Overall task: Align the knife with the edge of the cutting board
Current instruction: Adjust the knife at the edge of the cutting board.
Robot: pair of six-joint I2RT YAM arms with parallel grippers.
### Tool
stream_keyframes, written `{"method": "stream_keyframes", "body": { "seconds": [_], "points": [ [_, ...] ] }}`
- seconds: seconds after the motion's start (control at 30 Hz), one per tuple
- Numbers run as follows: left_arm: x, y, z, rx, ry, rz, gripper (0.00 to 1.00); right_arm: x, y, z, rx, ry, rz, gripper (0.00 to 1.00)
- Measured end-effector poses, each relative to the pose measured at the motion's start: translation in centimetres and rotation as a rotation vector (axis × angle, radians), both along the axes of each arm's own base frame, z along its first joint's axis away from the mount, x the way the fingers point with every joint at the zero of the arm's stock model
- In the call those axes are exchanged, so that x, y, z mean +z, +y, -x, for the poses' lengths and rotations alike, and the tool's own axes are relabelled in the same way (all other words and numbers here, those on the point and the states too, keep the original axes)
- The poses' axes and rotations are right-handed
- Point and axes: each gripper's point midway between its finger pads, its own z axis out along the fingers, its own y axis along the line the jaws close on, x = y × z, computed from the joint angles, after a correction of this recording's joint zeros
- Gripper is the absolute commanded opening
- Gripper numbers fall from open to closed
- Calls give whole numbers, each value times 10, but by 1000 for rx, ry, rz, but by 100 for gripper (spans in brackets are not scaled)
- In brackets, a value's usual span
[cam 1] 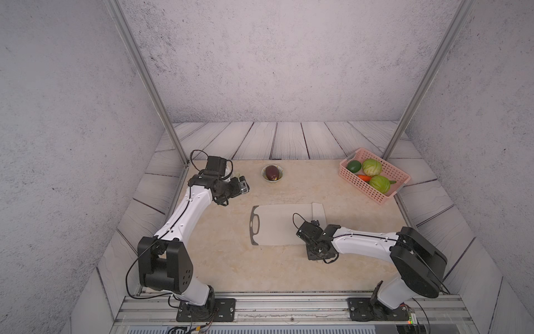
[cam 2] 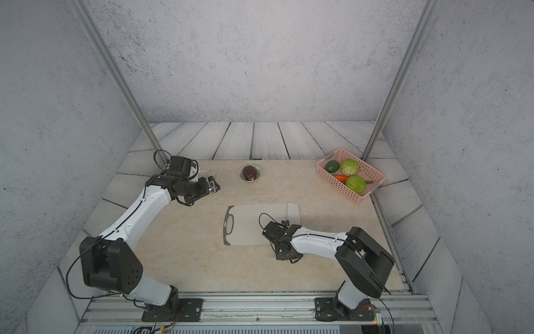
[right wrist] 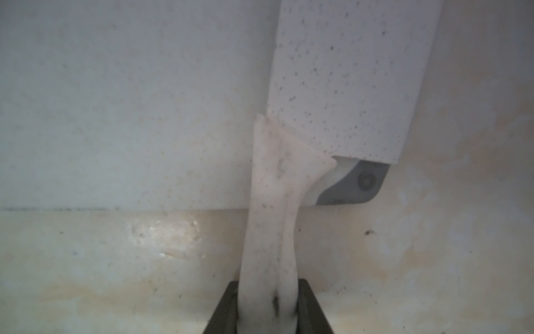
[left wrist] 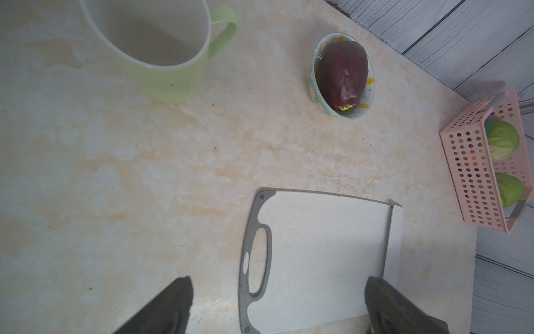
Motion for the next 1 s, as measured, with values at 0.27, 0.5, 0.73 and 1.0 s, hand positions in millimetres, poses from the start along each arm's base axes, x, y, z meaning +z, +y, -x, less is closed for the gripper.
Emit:
{"method": "stream_keyframes", "body": {
  "seconds": [0.27, 0.5, 0.73, 1.0],
  "points": [
    [-1, 0, 0, 0, 3, -1, 98, 0, 1, 0, 11, 2, 1, 5],
    [-2, 0, 0, 0, 4, -1, 98, 0, 2, -1, 21, 5, 3, 5],
    [-2, 0, 0, 0, 4, -1, 98, 0, 4, -2, 23, 4, 2, 14],
    [-2, 0, 0, -1, 4, -1, 98, 1, 5, -3, 26, 3, 0, 38]
  ]
}}
